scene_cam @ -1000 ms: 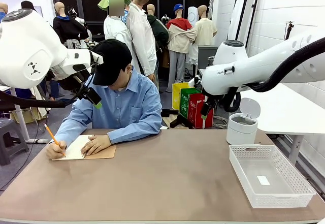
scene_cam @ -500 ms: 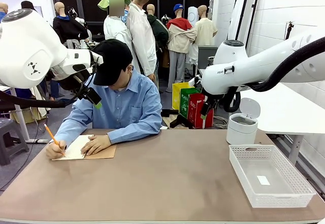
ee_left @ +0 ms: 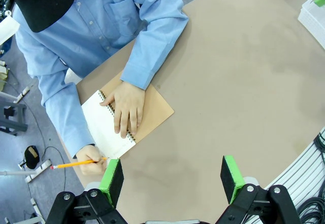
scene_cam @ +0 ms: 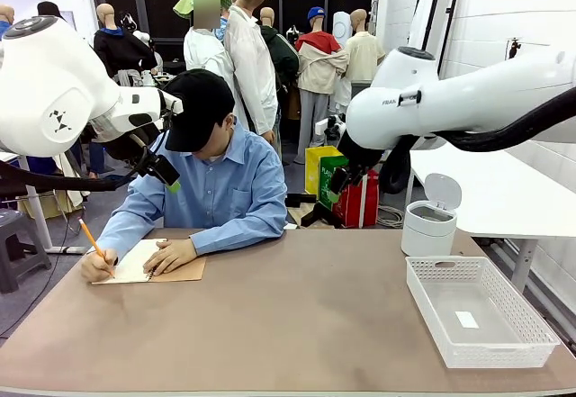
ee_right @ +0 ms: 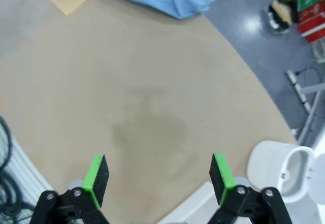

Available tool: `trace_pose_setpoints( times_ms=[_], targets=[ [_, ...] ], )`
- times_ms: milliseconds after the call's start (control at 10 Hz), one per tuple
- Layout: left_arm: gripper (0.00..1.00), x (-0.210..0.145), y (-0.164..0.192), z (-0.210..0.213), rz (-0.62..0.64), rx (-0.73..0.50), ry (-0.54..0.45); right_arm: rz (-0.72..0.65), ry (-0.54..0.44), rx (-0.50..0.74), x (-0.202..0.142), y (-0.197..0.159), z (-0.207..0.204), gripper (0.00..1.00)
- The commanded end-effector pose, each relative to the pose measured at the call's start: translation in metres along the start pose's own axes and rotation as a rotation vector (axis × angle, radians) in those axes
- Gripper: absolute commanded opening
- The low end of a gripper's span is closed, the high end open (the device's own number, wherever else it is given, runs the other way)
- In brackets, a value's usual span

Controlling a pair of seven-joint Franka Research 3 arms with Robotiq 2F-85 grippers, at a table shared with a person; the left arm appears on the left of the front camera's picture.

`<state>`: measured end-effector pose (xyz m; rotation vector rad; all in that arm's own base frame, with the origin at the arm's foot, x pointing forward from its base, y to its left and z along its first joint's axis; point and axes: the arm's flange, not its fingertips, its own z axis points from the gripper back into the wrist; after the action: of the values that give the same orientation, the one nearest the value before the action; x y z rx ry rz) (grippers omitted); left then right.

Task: Sort the paper based on its condition.
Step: If a person hands you a paper, place it in the Organizing basket , and if it's crumpled, put it in the Trash can.

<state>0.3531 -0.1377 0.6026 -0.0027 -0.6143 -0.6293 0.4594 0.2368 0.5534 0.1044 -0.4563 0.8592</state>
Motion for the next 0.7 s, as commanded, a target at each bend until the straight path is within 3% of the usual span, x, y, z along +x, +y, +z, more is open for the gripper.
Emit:
trace_pose_setpoints(
  times_ms=[0, 200, 600],
  targets=[
    [1.00, 0.000, 0.001, 0.001, -0.005, -0.003, -0.003, 0.018, -0.053, 0.054, -0.019, 0.011, 0.005, 1.00],
    [1.00, 0.000, 0.001, 0.001, -0.005, -0.003, -0.003, 0.059, -0.111, 0.080, -0.024, 0.028, 0.021, 1.00],
    [1.00, 0.000, 0.001, 0.001, -0.005, -0.003, -0.003, 0.086, -0.118, 0.043, -0.029, 0.039, 0.037, 1.00]
  ],
)
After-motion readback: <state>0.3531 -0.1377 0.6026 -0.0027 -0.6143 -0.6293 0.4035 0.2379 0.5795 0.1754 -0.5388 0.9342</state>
